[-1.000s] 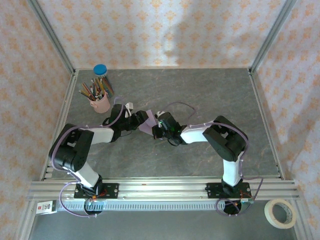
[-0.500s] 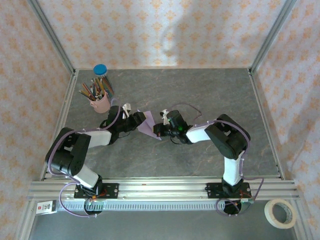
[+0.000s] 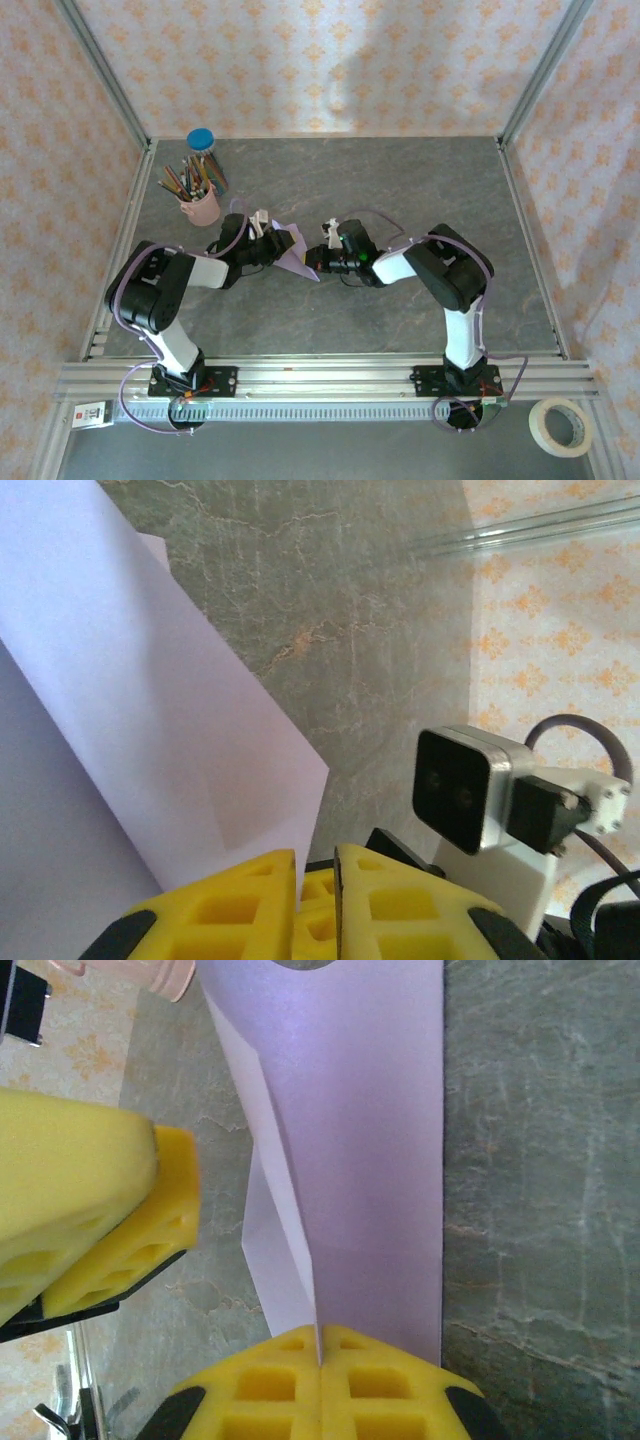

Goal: Fold a paper plane with a square sheet of paper (pick it up from the middle)

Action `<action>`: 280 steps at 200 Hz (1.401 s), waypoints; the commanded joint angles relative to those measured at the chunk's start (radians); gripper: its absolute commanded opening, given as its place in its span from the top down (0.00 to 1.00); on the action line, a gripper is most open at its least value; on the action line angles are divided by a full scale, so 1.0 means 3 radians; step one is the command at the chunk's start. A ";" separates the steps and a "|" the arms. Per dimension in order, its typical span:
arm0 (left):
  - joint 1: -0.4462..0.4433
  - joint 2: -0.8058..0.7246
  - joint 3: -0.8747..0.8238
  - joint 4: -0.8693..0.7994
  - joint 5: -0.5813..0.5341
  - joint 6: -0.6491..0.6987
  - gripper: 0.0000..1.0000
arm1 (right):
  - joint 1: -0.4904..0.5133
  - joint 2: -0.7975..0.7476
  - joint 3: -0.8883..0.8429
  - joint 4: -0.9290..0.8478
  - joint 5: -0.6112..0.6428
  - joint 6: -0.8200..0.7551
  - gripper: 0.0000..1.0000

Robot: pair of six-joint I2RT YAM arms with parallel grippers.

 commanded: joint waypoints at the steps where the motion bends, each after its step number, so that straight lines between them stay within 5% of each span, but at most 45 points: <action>1: 0.0016 0.0080 0.0006 0.0241 0.0119 -0.0002 0.85 | -0.0031 0.0060 -0.0009 0.0166 -0.0161 0.0131 1.00; 159: 0.0004 0.0428 0.0164 0.0204 0.0151 0.0004 0.92 | -0.0047 0.0133 0.0090 -0.0026 -0.0222 0.0111 1.00; 224: 0.0004 0.0416 0.0171 0.0036 0.0064 0.0084 0.93 | -0.0055 -0.0127 0.0050 -0.0261 -0.0165 -0.0125 0.76; 280: 0.0004 0.0415 0.0177 0.0042 0.0064 0.0079 0.93 | -0.0053 -0.0300 0.0013 -0.0681 -0.0034 -0.0490 0.71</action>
